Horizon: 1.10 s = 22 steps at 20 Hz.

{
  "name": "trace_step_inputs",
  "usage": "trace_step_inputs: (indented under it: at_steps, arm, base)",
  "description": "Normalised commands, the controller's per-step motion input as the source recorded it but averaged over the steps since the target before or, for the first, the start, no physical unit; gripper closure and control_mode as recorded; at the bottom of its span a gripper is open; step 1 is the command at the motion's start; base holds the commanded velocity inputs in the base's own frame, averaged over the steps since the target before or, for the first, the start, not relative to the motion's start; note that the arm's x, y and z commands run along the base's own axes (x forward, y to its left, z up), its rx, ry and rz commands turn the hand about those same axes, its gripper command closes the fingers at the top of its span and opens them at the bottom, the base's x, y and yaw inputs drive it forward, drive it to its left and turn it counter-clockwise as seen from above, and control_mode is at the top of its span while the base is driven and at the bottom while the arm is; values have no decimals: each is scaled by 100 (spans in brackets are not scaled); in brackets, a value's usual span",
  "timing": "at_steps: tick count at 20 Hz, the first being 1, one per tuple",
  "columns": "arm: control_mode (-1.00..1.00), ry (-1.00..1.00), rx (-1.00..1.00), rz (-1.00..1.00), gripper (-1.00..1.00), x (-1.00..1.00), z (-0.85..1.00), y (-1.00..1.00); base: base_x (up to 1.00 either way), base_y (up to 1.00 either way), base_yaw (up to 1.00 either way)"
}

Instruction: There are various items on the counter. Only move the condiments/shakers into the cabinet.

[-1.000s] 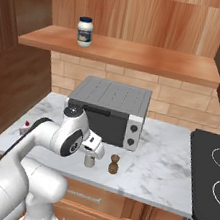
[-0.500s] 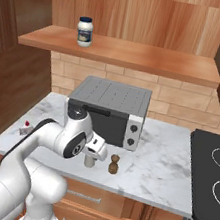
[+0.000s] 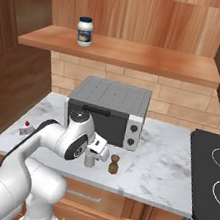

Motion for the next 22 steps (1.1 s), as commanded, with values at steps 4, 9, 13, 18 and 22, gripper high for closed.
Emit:
trace_step_inputs:
  at_steps: [4,9,13,18,22]
  arm:
    - [-100,-3,0,0,-100,4,-9,2]
    - [-100,-1,0,0,-100,9,-11,13]
    - [-100,-1,0,0,-100,7,-10,26]
    - [-100,0,0,0,-100,1,-25,12]
    - [-100,0,-2,0,-100,0,-33,0]
  base:
    - [0,0,0]
    - [0,0,0]
    - [0,0,0]
    - [0,0,0]
    - [0,0,0]
